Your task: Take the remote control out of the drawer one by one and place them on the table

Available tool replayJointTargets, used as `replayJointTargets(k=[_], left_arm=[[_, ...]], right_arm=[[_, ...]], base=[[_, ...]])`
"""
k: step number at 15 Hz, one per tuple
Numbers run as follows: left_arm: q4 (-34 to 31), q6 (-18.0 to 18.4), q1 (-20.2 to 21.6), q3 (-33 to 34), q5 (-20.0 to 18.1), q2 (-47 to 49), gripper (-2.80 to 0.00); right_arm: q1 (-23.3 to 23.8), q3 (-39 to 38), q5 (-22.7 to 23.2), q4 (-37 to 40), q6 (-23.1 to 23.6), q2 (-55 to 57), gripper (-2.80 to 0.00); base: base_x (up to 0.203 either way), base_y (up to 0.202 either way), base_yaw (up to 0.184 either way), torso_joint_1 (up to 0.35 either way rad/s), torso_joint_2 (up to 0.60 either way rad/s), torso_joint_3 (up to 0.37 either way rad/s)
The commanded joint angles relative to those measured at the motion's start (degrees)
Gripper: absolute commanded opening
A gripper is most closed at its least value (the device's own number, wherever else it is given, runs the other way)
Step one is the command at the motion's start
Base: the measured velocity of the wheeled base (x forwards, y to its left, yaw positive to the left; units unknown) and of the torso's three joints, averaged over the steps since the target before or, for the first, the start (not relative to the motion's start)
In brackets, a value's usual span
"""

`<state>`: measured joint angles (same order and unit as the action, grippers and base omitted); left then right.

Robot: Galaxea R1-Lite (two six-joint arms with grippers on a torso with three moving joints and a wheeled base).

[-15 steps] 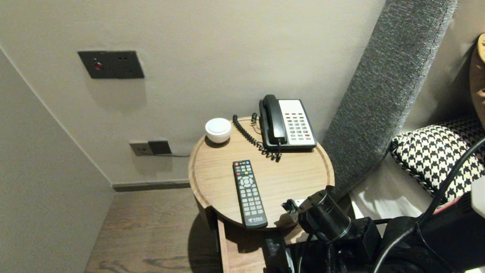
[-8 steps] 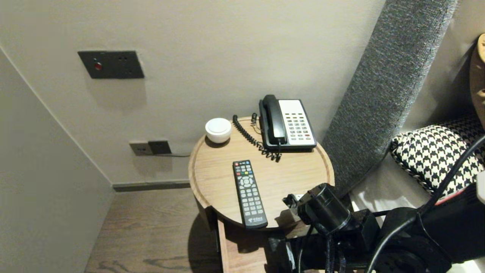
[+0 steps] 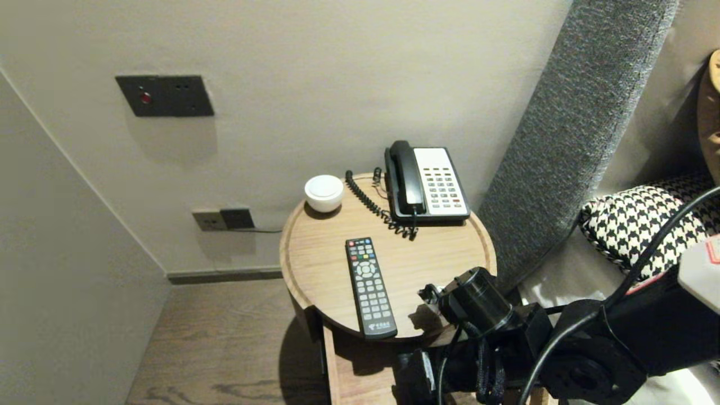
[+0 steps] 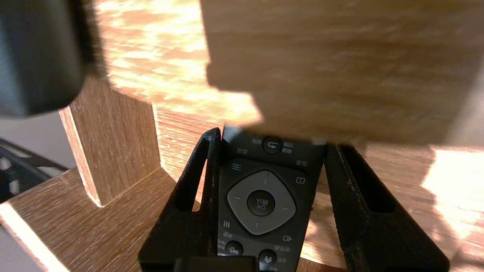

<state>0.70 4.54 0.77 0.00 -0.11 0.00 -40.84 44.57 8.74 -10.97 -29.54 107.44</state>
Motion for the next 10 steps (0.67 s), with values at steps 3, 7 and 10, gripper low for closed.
replayJointTargets(k=[3,7,10], left_arm=[[0.1,0.0,0.0,0.0,0.0,-0.1,-2.8],[0.0,0.0,0.0,0.0,0.0,-0.2,-2.8],[0.0,0.0,0.0,0.0,0.0,-0.2,-2.8]], right_arm=[[1.8,1.7,5.5,5.2,-0.2,-0.2,-2.8],[2.1,3.2,6.0,6.1,-0.4,0.3,-2.8],[3.1,4.2,6.1,6.8,-0.4,0.5,-2.8]], base=[[0.0,0.0,0.0,0.0,0.0,0.0],[0.0,0.0,0.0,0.0,0.0,0.0],[0.0,0.0,0.0,0.0,0.0,0.0]])
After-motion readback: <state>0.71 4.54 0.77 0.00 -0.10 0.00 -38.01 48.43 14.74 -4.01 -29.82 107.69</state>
